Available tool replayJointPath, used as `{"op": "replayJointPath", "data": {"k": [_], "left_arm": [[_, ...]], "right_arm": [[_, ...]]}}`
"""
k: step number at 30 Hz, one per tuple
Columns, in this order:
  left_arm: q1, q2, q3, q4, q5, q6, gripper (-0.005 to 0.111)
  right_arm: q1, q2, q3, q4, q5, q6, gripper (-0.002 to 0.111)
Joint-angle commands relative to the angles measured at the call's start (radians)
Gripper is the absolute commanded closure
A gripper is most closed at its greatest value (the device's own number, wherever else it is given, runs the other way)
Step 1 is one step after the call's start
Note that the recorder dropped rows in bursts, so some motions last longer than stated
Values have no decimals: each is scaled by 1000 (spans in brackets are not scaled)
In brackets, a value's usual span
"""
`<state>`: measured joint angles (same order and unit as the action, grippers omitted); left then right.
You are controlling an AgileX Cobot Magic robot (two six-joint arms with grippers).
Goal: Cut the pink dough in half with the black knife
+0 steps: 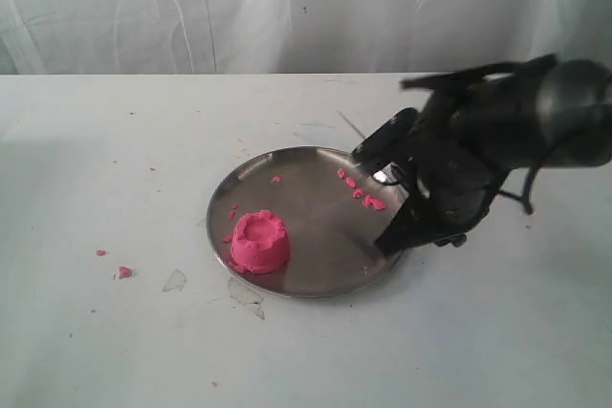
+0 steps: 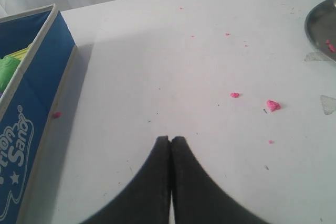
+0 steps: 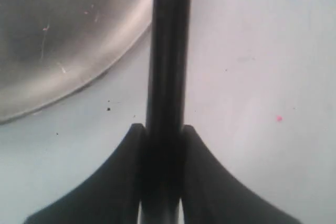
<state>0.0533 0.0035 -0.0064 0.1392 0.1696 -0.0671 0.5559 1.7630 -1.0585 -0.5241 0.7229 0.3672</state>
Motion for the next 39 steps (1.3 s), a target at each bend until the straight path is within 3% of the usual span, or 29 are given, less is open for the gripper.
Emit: {"op": "replayJointPath", "data": {"k": [1, 6, 9, 14, 21, 25, 29, 39], "left_arm": [[-7, -4, 6, -4, -4, -4, 107], [-7, -4, 6, -4, -4, -4, 107], [-7, -4, 6, -4, -4, -4, 107], [-7, -4, 6, -4, -4, -4, 107], [-7, -4, 6, -10, -34, -17, 107], [-7, -4, 6, -285, -158, -285, 107], [-7, -4, 6, -363, -193, -362, 107], [-7, -4, 6, -325, 35, -210, 107]], "right_arm": [[-140, -122, -2, 407, -53, -413, 108], [-197, -186, -2, 775, 136, -776, 108], [-198, -188, 2, 900, 268, -905, 108], [-198, -192, 6, 919, 354, -912, 108], [-197, -227, 37, 983, 292, -883, 108], [-197, -227, 37, 1023, 292, -883, 108], [-197, -225, 37, 1021, 233, -885, 108], [-197, -124, 37, 941, 105, -887, 108]]}}
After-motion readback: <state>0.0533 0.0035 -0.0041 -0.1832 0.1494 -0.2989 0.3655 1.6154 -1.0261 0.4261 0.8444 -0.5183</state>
